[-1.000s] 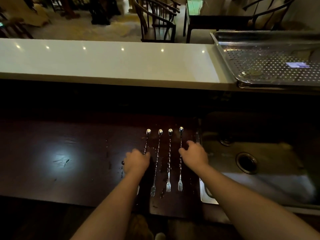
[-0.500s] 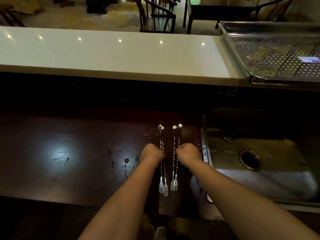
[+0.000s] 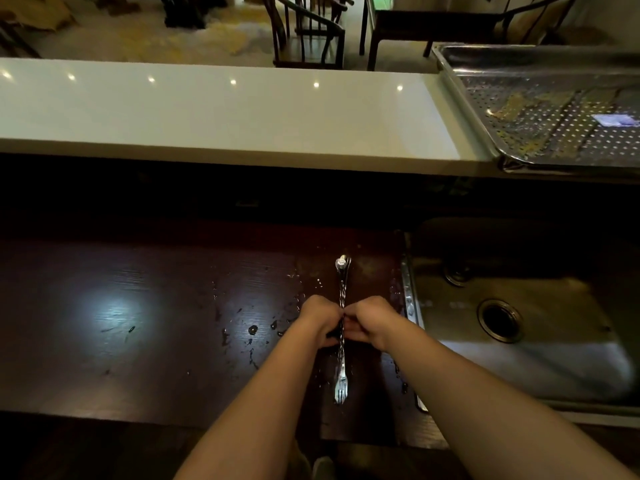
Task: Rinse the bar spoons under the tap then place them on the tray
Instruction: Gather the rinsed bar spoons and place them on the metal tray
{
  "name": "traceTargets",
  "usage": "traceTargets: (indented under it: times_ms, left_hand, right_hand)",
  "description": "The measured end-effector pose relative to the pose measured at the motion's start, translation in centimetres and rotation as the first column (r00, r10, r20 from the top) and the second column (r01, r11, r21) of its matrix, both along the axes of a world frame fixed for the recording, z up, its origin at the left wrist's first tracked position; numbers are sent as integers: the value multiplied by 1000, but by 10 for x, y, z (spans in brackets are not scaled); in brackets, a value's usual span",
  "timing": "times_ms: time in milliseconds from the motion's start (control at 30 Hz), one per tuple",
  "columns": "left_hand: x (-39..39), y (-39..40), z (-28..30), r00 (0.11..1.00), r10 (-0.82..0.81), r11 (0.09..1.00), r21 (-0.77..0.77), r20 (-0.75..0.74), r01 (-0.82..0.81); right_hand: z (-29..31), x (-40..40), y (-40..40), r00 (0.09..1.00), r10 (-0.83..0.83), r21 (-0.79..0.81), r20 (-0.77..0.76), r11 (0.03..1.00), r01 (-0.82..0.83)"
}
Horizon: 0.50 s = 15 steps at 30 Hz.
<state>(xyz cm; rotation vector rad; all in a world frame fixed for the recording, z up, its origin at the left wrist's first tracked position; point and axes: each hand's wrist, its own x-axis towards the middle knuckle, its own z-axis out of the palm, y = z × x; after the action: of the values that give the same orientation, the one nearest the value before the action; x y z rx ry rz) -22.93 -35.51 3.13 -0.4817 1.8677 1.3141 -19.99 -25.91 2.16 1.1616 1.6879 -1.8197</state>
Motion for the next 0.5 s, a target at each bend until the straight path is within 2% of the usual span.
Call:
traceTargets:
  times_ms: [267,500]
  left_hand:
    - [20,-8,4,981,68,989,143,-179,-42]
    - [19,0,47,906,99,973,232,-412,-1]
  right_hand:
    - [9,12,3,996,-32,-120,-89,993,21]
    - [50,15,14,934,-146,-167,-328,981,95]
